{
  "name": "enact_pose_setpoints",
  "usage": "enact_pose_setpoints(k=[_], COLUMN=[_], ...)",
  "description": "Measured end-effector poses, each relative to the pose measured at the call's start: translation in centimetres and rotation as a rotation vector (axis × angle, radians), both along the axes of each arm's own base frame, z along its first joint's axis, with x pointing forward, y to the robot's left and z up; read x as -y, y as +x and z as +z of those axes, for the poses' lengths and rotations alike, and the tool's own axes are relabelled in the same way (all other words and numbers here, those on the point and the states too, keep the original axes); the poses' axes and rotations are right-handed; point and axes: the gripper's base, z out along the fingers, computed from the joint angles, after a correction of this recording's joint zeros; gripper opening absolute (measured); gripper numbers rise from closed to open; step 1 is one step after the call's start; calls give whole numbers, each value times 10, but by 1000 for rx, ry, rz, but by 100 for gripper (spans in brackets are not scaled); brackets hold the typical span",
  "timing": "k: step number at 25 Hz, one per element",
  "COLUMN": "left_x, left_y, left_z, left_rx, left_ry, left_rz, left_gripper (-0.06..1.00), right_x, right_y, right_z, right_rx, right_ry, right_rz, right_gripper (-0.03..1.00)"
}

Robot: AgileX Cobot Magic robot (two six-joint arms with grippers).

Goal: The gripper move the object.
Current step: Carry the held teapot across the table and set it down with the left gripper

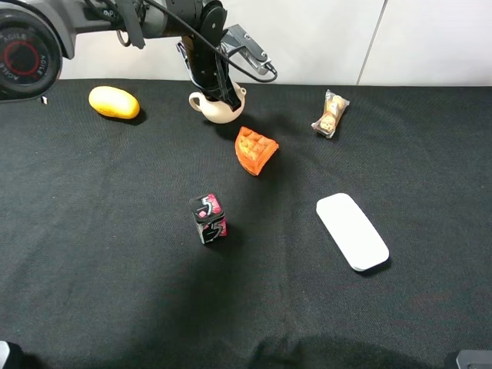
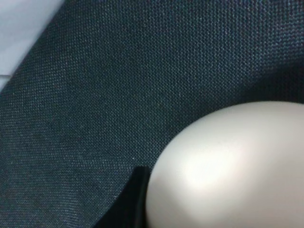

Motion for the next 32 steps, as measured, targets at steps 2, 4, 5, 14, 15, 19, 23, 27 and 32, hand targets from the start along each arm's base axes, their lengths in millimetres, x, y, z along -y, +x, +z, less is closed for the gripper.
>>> enact_pose_setpoints(k=[2,4,5,14,15,19,23,27,32], left_x=[0,0,0,-1,-1,0,1,2,3], left_y=[0,0,0,-1,-1,0,0,2,3], left_z=[0,-1,-1,-8,-8,-8,-7,-7,-6], left_rx=[0,-2,-3,-21,-20,-7,-1,14,30], left_ry=[0,2,3,13,12,1,-3,-15,-27], left_rz=[0,-1,0,2,2,-2,-4,-10,-16], left_gripper=[19,19,19,33,36,42,49,68,81], right_x=[0,0,0,0,0,0,0,0,0], right_y=[0,0,0,0,0,0,0,0,0], right_z=[0,0,0,0,0,0,0,0,0], right_rx=[0,0,0,0,0,0,0,0,0], right_ry=[0,0,0,0,0,0,0,0,0], right_rz=[0,0,0,0,0,0,0,0,0], right_gripper=[69,69,69,69,69,69,69,69,69])
